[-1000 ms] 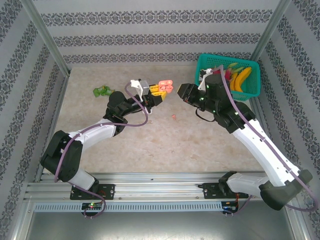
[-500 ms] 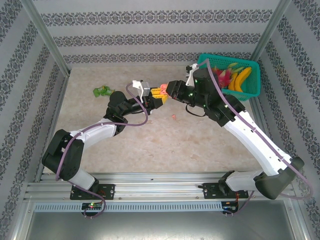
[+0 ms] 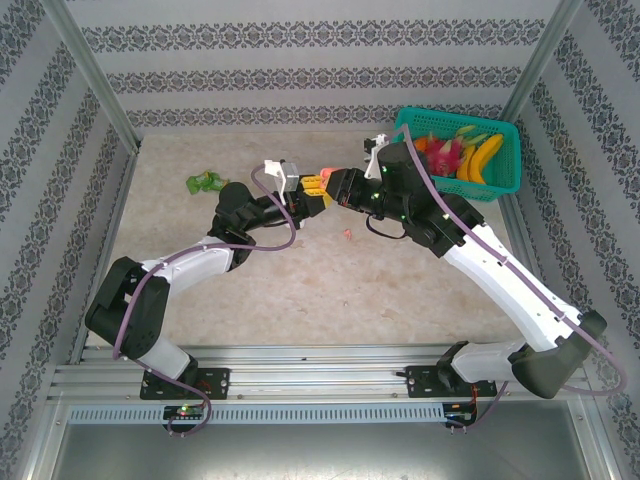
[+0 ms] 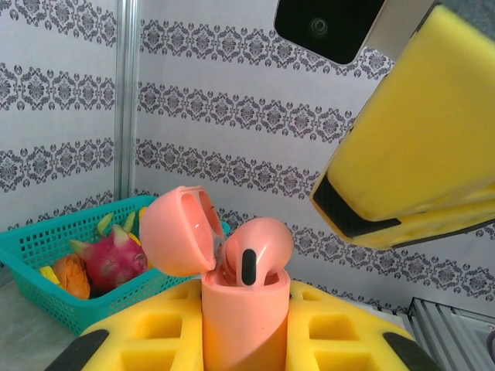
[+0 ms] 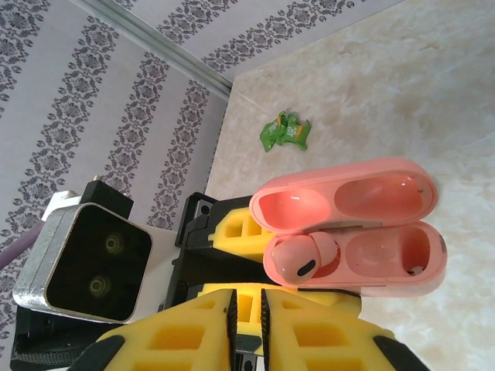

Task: Insert the wireless bluetooth earbuds into the charging case

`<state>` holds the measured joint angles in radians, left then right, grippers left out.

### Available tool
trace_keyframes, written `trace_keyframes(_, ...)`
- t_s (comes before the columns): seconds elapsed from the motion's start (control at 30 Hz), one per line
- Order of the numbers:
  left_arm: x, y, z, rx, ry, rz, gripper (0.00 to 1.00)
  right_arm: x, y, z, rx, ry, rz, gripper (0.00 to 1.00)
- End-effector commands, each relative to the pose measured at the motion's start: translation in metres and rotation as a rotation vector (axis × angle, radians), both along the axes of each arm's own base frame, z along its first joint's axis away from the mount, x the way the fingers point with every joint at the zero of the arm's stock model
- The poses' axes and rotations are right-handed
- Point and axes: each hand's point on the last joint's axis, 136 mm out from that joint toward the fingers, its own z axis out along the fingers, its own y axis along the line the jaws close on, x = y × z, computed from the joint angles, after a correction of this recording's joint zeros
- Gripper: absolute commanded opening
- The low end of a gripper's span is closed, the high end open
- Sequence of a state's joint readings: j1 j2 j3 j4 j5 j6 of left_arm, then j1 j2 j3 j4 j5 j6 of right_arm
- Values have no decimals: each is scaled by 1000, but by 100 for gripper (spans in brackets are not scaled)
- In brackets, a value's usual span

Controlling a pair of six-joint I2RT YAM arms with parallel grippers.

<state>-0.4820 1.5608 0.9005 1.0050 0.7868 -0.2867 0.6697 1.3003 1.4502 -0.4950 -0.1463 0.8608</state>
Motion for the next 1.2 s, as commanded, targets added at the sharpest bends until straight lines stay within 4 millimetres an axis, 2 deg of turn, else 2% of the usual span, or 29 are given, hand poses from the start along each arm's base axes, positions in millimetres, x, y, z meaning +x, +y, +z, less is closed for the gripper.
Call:
trace_keyframes(0.0,-5,4,15,-31,-53,-23,0,9,-3,3,14,-16,-34,19)
trace_keyframes(0.17,-6,4,16,-31,-50,-26,0,15,1,9,26,-21,-32,19)
trace_keyframes(0.37,-6,4,15,-31,-48,-29,0,22,9,4,36,1,-24,19)
trace_keyframes(0.57,-7,4,14,-32,-45,-32,0,30,7,6,53,1,-39,19)
trace_keyframes(0.9,-2,5,8,-28,-44,-9,0,8,-30,64,133,-121,-82,22)
trace_keyframes(0.97,-1,6,7,-29,-45,2,0,4,-40,69,133,-135,-99,24)
trace_keyframes(1.03,1,9,7,-28,-50,17,0,2,-51,65,113,-135,-127,26)
trace_keyframes(1.13,2,15,8,-22,-58,53,0,6,-67,38,84,-82,-179,38)
trace_keyframes(1.17,3,18,8,-17,-62,67,0,8,-72,23,58,-55,-199,42)
